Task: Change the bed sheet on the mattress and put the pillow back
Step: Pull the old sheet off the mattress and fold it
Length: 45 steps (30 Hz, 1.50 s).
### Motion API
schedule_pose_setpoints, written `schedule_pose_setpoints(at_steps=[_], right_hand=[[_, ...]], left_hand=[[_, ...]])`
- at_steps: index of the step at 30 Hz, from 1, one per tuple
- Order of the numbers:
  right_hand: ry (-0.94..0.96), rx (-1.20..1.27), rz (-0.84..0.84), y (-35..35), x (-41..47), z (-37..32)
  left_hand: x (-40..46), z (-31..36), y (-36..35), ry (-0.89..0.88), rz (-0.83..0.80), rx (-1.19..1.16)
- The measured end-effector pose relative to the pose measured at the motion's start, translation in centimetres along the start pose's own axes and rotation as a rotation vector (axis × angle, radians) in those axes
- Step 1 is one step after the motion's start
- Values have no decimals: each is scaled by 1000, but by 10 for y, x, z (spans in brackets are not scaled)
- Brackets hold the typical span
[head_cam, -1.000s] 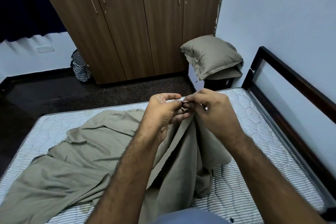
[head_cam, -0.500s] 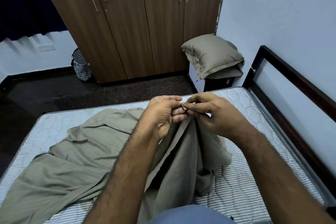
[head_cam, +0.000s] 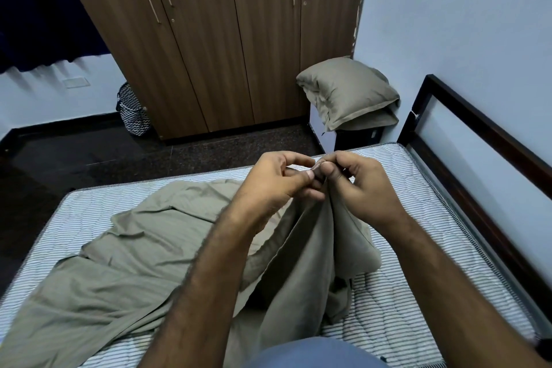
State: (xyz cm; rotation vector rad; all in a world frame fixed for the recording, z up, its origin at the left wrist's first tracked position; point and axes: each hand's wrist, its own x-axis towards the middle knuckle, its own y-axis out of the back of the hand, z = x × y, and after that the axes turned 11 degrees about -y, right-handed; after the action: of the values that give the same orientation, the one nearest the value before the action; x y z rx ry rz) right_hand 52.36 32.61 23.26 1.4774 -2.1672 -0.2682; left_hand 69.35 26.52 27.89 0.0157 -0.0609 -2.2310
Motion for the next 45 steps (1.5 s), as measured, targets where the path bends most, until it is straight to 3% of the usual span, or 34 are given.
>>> schedule_pose_setpoints(at_steps=[4,10,18,24,27,30,33,37,39,41,43,45], right_hand=[[-90,224,-17,-4,1,0],[-156,360,-47,-2,1,1],[-108,170,157,-9,-10,-9],[33,-79,276,-12,-13,-16],[73,-159,223,-13,-13,-14],[-7,-112,97,-20,-15,-15],[-152,-7,-11,-30,-15,-14],[-153,43,-100,-35,-14,-16],[-186,203,-141,-33,-12,-19],[-252,380,-113,-31,-5,-20],[-184,288,-31,-30,4,-17],[-56,161,-122,-33,17,-18]], left_hand=[[1,-2,-1,-108,74,266],[6,-8,-2,-191,154,245],[13,-25,-6,-199,180,110],[13,-29,-9,-199,248,64],[15,-33,-7,-223,323,158],[16,-39,-5,-235,373,184],[16,-41,-6,-195,375,-2],[11,-40,-4,-160,368,-217],[9,-42,5,-166,430,-250],[6,-43,15,-173,428,-174],[3,-39,21,-225,361,17],[0,-31,24,-289,323,165]])
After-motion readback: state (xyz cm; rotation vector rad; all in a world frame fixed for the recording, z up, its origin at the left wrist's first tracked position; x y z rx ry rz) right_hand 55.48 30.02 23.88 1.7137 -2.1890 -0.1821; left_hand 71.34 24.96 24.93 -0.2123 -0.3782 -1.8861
